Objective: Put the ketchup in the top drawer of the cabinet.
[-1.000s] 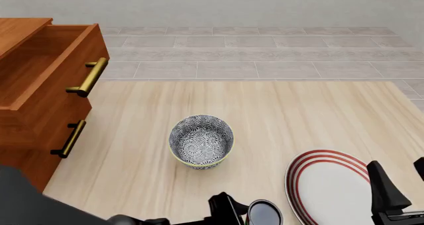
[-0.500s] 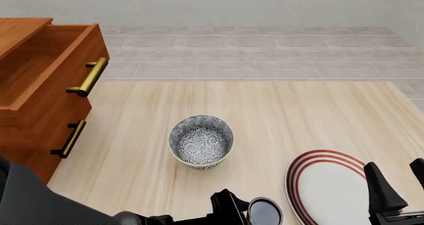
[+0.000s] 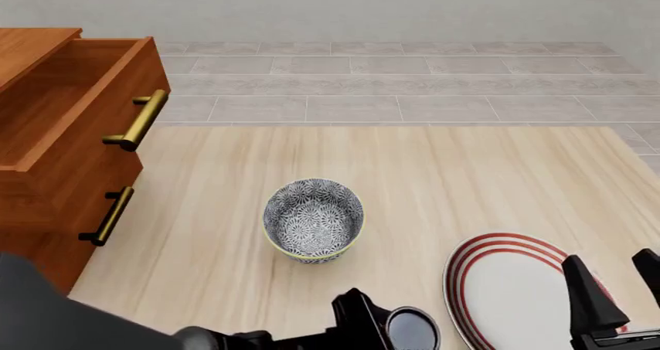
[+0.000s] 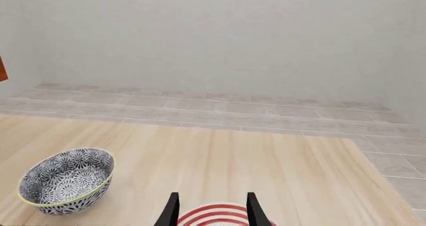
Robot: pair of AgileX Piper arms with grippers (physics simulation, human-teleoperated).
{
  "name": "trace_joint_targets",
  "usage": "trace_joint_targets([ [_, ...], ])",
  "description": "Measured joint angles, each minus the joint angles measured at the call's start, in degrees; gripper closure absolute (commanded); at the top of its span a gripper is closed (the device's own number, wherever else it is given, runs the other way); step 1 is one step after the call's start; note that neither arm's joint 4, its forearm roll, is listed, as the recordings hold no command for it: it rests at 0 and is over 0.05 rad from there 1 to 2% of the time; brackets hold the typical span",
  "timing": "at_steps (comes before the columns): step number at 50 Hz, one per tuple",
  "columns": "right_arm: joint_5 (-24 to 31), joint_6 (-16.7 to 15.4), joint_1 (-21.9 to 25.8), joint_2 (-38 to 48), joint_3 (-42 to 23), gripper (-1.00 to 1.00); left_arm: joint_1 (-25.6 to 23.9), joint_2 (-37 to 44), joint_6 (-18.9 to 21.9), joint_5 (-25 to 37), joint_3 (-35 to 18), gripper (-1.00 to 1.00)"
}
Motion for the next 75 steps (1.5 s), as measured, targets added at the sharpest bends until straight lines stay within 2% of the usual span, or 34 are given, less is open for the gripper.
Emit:
trace_joint_targets([
  [16, -0.05, -0.06, 0.02, 0.15, -0.08, -1.0, 0.09, -5.6, 1.0, 1.22, 1.76, 1.0],
  [38, -0.01, -0.24, -0.14, 0.14, -0.17, -1.0, 1.42, -20.57, 3.81, 6.17, 7.5, 1.0],
  [54, -0.12, -0.39, -0.11, 0.05, 0.16, -1.0, 2.8, -34.95, 3.72, 16.06, 9.35, 1.0],
  [66, -0.35, -0.3, -0.26, 0.13, 0.24, -1.0, 2.99, -39.66, 3.51, 20.21, 9.31, 1.0],
  [75, -0.41, -0.2, -0.24, 0.17, 0.37, -1.0, 8.5, -53.81, 2.97, 33.24, 8.34, 1.0],
])
